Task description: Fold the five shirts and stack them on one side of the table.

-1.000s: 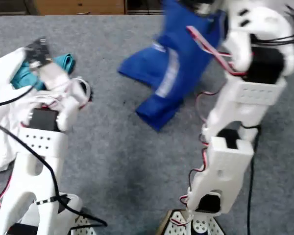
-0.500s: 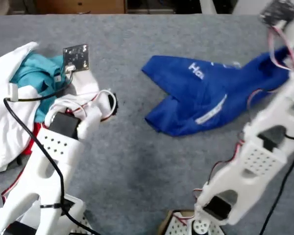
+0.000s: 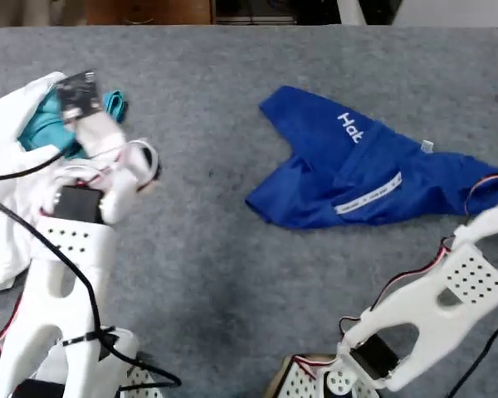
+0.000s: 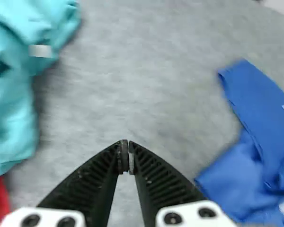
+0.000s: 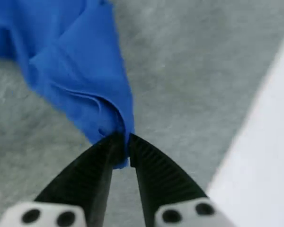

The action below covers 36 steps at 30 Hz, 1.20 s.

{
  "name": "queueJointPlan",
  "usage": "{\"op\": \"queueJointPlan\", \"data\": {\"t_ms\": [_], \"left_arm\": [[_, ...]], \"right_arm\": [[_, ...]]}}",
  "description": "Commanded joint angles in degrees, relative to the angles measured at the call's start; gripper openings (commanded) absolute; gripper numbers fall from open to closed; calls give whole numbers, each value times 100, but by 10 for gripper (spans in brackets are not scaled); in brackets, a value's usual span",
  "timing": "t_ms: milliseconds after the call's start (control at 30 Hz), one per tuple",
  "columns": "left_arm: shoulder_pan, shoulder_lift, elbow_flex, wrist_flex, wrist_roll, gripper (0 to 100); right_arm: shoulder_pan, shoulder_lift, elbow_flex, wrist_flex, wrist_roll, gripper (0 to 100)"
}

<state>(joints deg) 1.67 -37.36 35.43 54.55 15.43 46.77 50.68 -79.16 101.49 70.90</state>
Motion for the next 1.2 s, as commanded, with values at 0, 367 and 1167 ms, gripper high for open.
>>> {"op": "queueJointPlan", "data": {"t_ms": [0, 367, 1167], "left_arm": [[-554, -110, 176, -26, -35, 20], [-1486, -119, 1424, -1301, 0, 20], [-2215, -110, 2286, -2593, -44, 20]], "right_arm": [[391, 13, 470, 79, 281, 13], [92, -813, 699, 88, 431, 225], [-5859, -5042, 9051, -1978, -422, 200]]}}
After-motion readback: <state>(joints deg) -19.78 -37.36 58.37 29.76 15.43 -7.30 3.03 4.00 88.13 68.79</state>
